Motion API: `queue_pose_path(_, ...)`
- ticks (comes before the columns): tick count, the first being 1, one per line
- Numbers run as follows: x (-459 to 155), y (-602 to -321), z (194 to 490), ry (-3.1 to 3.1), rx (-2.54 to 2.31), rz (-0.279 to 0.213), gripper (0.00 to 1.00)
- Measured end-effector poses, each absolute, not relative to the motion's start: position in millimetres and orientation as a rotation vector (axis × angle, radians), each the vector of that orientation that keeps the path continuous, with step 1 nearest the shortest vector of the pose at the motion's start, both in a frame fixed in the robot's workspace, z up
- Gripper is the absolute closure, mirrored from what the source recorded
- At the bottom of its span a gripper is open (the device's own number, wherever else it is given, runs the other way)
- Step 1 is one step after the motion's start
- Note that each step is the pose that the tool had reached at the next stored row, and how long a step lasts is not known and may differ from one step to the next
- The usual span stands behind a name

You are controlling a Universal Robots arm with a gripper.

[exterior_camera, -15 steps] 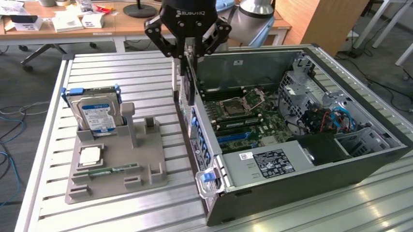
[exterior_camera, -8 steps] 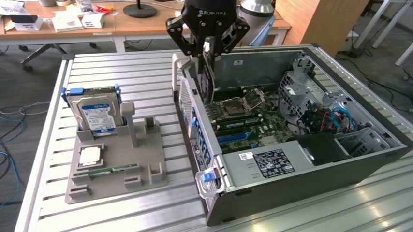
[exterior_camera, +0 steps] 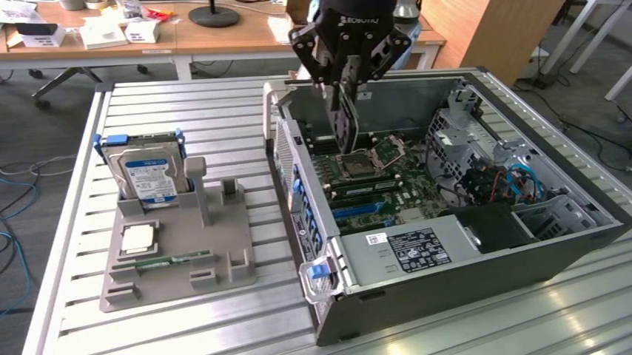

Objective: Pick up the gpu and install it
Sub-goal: 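Pick up the gpu and move the gpu toward the slot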

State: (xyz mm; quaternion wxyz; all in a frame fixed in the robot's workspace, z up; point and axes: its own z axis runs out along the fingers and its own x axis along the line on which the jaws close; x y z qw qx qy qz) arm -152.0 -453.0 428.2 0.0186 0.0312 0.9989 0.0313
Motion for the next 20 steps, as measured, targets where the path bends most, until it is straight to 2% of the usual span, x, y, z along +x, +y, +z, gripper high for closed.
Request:
queue_pose_path(6, -125.1, -452.6, 427.5, 3.102, 0.097, 0.097, 0.74)
queue_pose_path(10, -55.1, -451.9, 426.0, 3.102, 0.097, 0.097, 0.74)
queue_pose_path(20, -9.0, -451.2, 425.2, 3.102, 0.097, 0.097, 0.74)
